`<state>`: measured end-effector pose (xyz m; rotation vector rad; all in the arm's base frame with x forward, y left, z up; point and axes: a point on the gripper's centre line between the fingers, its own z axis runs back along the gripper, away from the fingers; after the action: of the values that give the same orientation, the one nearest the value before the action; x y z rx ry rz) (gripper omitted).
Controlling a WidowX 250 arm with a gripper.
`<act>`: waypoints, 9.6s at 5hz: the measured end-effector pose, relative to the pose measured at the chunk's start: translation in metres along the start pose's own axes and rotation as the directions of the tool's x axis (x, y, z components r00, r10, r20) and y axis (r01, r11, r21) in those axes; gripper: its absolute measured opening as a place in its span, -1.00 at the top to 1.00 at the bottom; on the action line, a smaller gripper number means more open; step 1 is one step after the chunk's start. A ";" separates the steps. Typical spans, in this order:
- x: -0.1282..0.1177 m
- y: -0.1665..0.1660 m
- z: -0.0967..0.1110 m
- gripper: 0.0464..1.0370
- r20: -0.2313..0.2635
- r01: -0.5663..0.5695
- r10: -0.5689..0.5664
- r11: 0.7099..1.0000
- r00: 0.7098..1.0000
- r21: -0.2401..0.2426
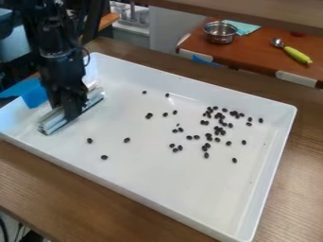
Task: Sweep into pile
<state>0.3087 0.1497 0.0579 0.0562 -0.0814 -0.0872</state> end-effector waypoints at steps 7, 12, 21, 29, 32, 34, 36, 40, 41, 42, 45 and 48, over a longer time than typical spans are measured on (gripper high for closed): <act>0.005 -0.090 0.001 0.33 -0.021 -0.057 0.057 0.998 0.998 -0.018; 0.030 -0.186 0.004 0.33 -0.078 -0.154 0.144 0.978 0.987 -0.142; 0.049 -0.143 0.075 0.33 -0.133 -0.219 0.194 0.953 0.972 -0.211; 0.083 -0.059 0.004 0.33 -0.122 -0.262 0.263 0.965 0.957 0.019; 0.088 -0.107 0.000 0.33 -0.139 -0.256 0.255 0.967 0.957 0.013; 0.088 -0.126 -0.002 0.33 -0.162 -0.266 0.262 0.964 0.951 -0.005; 0.090 -0.165 -0.001 0.33 -0.210 -0.265 0.249 0.963 0.946 -0.053; 0.096 -0.242 0.004 0.33 -0.300 -0.233 0.177 0.959 0.937 -0.163; 0.102 -0.256 0.004 0.33 -0.320 -0.242 0.174 0.952 0.931 -0.187; 0.103 -0.264 0.007 0.33 -0.348 -0.234 0.148 0.947 0.926 -0.220; 0.110 -0.273 0.006 0.33 -0.327 -0.266 0.148 0.896 0.933 -0.355; 0.100 -0.174 0.072 0.33 -0.364 -0.307 0.201 0.915 0.909 -0.262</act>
<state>0.3875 -0.0366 0.1274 -0.2602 0.2638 0.1767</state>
